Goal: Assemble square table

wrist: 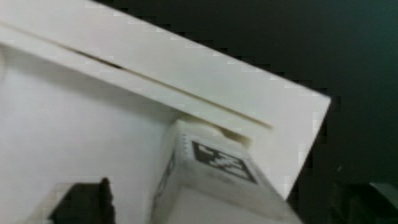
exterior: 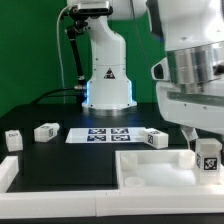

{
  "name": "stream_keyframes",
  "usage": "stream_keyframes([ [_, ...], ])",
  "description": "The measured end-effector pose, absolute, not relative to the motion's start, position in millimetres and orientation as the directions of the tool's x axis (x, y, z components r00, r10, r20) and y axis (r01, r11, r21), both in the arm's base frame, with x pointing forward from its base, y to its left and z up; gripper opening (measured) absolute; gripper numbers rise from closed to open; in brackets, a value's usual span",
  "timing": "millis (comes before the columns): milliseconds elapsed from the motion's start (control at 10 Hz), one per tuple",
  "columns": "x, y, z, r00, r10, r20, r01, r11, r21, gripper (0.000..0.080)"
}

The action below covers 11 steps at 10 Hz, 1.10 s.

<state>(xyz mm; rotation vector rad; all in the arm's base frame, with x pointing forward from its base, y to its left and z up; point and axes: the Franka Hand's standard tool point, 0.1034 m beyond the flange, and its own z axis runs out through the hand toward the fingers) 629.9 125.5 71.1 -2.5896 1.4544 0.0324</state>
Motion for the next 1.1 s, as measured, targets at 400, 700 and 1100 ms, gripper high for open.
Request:
stream_keyframes([
  [400, 630.0, 123.3, 70.0, 0.781, -0.623, -0.043, -0.621, -0.768, -0.157, 0.0649],
  [700, 632.6, 120.2, 70.6, 0.990, -0.131, 0.060, -0.125, -0.987, -0.099, 0.0649],
  [1100, 631.0, 123.1, 69.2, 0.988, -0.140, 0.059, -0.134, -0.986, -0.104, 0.0365],
])
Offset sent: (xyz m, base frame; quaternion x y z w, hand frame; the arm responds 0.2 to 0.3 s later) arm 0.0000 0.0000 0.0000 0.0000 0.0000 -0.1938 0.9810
